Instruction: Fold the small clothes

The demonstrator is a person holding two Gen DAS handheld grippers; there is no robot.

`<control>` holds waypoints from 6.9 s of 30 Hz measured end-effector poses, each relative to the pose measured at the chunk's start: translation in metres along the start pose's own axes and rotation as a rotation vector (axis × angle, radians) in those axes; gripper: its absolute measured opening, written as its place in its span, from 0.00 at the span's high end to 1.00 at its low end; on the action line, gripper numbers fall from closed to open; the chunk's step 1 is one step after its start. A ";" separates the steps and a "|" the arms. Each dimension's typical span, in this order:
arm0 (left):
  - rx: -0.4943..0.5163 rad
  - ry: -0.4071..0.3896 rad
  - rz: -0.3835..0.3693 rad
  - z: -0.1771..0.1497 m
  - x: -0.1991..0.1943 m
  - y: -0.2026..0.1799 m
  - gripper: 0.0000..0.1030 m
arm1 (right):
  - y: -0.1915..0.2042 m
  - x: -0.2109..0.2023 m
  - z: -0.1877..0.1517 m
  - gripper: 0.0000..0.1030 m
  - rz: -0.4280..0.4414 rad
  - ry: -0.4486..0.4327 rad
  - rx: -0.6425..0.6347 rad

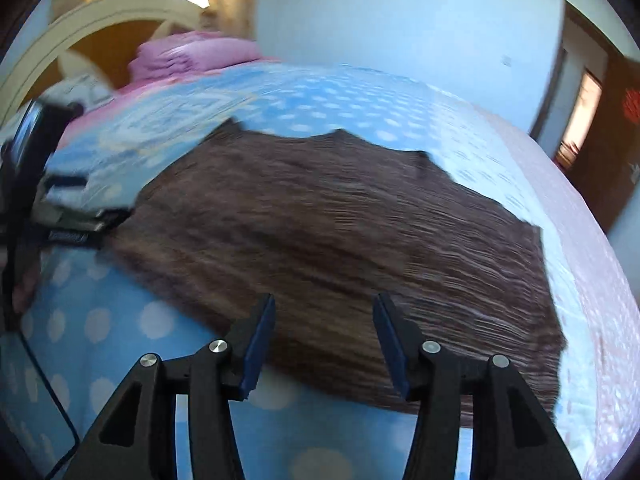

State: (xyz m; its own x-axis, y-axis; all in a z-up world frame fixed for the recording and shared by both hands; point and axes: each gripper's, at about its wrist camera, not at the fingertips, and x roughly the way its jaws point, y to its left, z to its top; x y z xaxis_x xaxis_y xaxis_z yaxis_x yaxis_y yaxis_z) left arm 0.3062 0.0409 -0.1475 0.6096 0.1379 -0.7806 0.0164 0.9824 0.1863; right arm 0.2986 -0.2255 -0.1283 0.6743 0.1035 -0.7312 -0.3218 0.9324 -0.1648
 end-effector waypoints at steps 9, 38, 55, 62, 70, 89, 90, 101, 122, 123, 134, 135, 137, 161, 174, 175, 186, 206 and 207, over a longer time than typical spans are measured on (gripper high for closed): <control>0.019 0.000 0.030 0.016 0.008 0.017 0.00 | 0.054 0.009 0.004 0.47 0.005 -0.019 -0.139; -0.024 -0.042 -0.133 0.081 0.047 0.001 0.00 | 0.131 0.036 0.029 0.46 -0.029 -0.063 -0.291; -0.096 -0.084 -0.224 0.102 0.044 0.009 0.00 | 0.149 0.038 0.027 0.46 -0.104 -0.094 -0.355; -0.087 -0.018 -0.305 0.111 0.067 -0.013 0.15 | 0.154 0.039 0.029 0.51 -0.114 -0.094 -0.372; -0.115 0.035 -0.371 0.116 0.085 -0.016 0.32 | 0.175 0.036 0.032 0.73 -0.097 -0.087 -0.410; -0.256 0.057 -0.575 0.142 0.056 0.001 0.90 | 0.127 -0.023 0.027 1.00 0.098 -0.165 -0.152; -0.254 0.050 -0.578 0.145 0.051 -0.001 0.90 | 0.122 -0.026 0.027 1.00 0.098 -0.169 -0.135; -0.138 0.000 -0.540 0.162 0.014 -0.027 0.90 | 0.104 -0.022 0.009 0.91 0.073 -0.146 -0.183; -0.169 0.111 -0.619 0.142 0.086 0.005 0.90 | 0.206 0.005 0.032 0.89 -0.041 -0.117 -0.442; -0.172 0.110 -0.624 0.142 0.085 0.006 0.90 | 0.199 -0.002 0.033 0.89 -0.036 -0.130 -0.413; -0.164 0.006 -0.675 0.182 0.005 -0.031 0.90 | 0.081 -0.073 0.033 0.90 0.046 -0.253 -0.058; -0.155 -0.004 -0.674 0.185 -0.002 -0.037 0.90 | 0.069 -0.079 0.031 0.90 0.052 -0.259 -0.023; -0.133 -0.021 -0.680 0.192 -0.016 -0.055 0.90 | 0.043 -0.090 0.027 0.90 0.062 -0.269 0.040; 0.133 0.037 -0.792 0.202 -0.035 -0.272 0.90 | -0.138 -0.088 -0.064 0.95 0.151 -0.102 0.545; 0.242 0.087 -0.764 0.184 -0.013 -0.344 0.90 | -0.174 -0.070 -0.106 0.96 0.166 0.009 0.711; 0.262 0.084 -0.745 0.181 -0.012 -0.349 0.87 | -0.176 -0.068 -0.109 0.96 0.166 0.020 0.721; 0.244 -0.151 -0.637 0.135 -0.066 -0.260 0.25 | -0.191 -0.100 -0.118 0.63 0.004 -0.051 0.735; 0.221 -0.096 -0.500 0.068 -0.016 -0.211 0.00 | -0.252 0.030 -0.023 0.95 -0.062 0.124 0.652; 0.228 -0.073 -0.499 0.068 -0.013 -0.212 0.00 | -0.249 0.032 -0.022 0.93 -0.088 0.141 0.613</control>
State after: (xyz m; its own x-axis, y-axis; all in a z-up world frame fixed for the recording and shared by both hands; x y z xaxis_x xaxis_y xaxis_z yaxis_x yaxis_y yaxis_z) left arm 0.3485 -0.1780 -0.1368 0.5371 -0.3545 -0.7654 0.4833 0.8730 -0.0651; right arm 0.3853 -0.4621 -0.1249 0.5734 0.0102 -0.8192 0.1975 0.9687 0.1503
